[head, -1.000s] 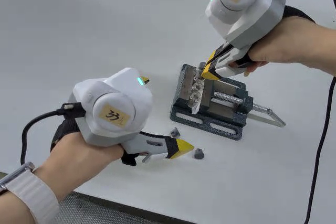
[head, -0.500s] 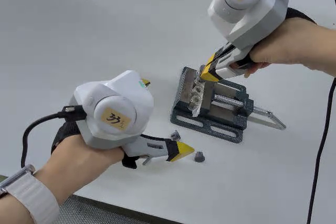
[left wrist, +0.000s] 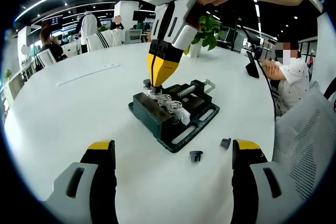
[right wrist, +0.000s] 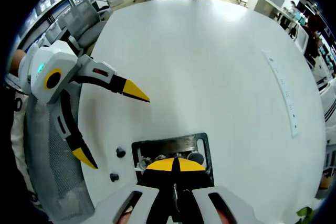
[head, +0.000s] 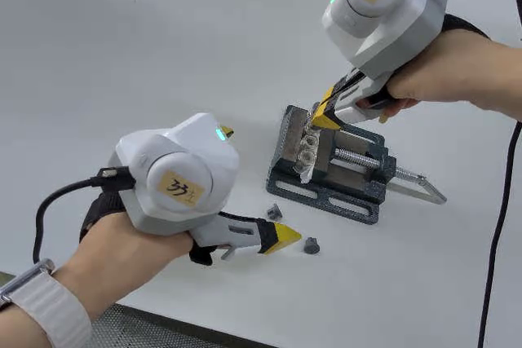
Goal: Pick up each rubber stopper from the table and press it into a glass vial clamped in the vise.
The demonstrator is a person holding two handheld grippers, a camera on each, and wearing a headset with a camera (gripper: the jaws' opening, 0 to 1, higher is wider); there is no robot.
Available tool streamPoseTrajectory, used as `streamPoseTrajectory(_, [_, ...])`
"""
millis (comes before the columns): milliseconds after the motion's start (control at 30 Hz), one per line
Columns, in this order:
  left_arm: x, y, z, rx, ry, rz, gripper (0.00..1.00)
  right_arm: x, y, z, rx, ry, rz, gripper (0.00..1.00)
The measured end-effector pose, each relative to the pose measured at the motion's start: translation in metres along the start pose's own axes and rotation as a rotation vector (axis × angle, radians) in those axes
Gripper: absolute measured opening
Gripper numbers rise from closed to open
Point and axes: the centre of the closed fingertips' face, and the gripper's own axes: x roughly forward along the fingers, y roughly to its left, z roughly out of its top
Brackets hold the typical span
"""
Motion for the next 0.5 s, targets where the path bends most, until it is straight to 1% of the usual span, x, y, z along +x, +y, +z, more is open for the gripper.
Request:
streamPoseTrajectory(67, [0.0003,0.0007,-0.0002,0.000,-0.002,0.000,0.91,0.0002,0.0007,0.0004,-0.006,0.001,0.005,0.00])
streamPoseTrajectory(100, [0.0008,0.0005,-0.0006,0.000,0.000,-0.002,0.91,0.0005,0.0017,0.0005,0.008,0.002,0.010,0.00])
streamPoseTrajectory(267, [0.0020,-0.0007,0.0002,-0.004,-0.004,-0.002,0.91,0.0017,-0.0015,0.0013,0.016,0.009,0.026,0.00])
streamPoseTrajectory(300, [0.0022,-0.0014,0.0001,-0.006,-0.003,-0.005,0.91,0.0018,0.0018,0.0010,0.015,0.012,0.023,0.00])
streamPoseTrajectory(333, [0.0022,-0.0017,0.0000,-0.007,-0.003,-0.005,0.91,0.0021,0.0015,0.0011,0.001,0.015,0.023,0.00])
streamPoseTrajectory(367, [0.0024,-0.0019,-0.0002,-0.006,-0.002,-0.005,0.91,0.0027,0.0012,0.0014,0.012,0.013,0.019,0.00])
streamPoseTrajectory(400, [0.0026,-0.0019,-0.0005,-0.006,-0.001,-0.005,0.91,0.0027,0.0015,0.0013,-0.004,0.012,0.015,0.00])
streamPoseTrajectory(433, [0.0030,-0.0018,-0.0006,-0.008,-0.001,-0.005,0.91,0.0026,0.0015,0.0016,0.024,0.004,0.016,0.00])
streamPoseTrajectory(500, [0.0035,-0.0021,-0.0005,-0.007,-0.001,-0.006,0.91,0.0028,0.0009,0.0021,-0.001,-0.001,0.013,0.00])
